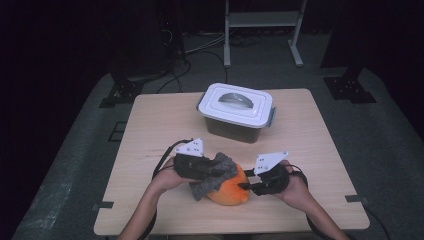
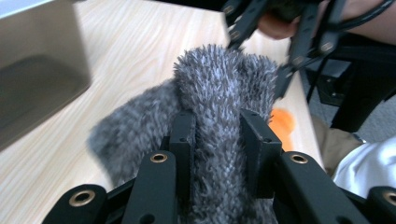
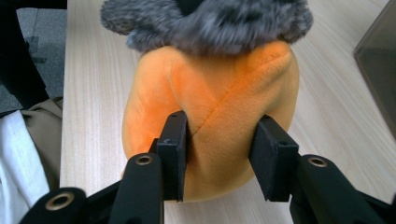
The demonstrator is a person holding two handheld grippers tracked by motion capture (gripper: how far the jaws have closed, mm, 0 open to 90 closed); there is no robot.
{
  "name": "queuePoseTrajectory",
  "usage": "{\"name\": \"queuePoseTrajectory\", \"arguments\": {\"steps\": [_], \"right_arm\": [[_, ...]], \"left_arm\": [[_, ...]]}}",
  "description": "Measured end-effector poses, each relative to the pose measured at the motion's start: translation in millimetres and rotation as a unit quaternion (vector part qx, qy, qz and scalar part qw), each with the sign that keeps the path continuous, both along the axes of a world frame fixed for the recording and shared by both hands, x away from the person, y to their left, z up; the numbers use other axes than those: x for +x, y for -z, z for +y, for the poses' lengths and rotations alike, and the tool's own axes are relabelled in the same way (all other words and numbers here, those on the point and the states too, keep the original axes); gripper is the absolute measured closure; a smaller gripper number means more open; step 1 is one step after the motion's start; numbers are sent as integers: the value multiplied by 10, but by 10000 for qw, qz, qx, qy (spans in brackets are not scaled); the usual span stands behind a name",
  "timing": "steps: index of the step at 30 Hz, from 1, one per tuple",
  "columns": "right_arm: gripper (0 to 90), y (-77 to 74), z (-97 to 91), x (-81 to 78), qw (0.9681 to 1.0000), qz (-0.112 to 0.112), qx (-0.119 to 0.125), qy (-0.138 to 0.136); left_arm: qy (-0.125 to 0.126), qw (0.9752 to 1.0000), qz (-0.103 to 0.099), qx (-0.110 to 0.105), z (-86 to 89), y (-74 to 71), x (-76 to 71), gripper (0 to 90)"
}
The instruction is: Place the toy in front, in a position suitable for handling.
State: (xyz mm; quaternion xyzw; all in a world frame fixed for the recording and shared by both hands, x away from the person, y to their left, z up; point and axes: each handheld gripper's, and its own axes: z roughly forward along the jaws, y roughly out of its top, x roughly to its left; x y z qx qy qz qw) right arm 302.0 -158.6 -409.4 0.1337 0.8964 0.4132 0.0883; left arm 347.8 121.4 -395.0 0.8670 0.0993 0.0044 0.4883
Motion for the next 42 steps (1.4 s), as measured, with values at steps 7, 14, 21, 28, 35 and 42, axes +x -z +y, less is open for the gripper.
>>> {"name": "queuePoseTrajectory", "arguments": {"steps": [7,14,21,28,35,42], "right_arm": [[567,-25,65,-51,9997,-175,-93,-137],[569,-1,46,-52,9999,-118,-76,-30],[534,50,-34,39,9997,175,132,147],[494,74,-78,62,9988,344,242,260],[415,71,-104,72,9985,392,355,168],[321,113,-95,67,9988,393,264,-78]], "left_arm": [[149,9996,-104,-223,-163,-151,-105,688],[-77,9997,-201,130,-195,-105,-87,690],[-38,10000,27,-9,-88,-75,-49,692],[350,9993,-3,-122,-165,-124,-131,691],[-22,10000,78,11,-52,30,0,691],[-258,9995,130,-101,54,59,52,688]]}}
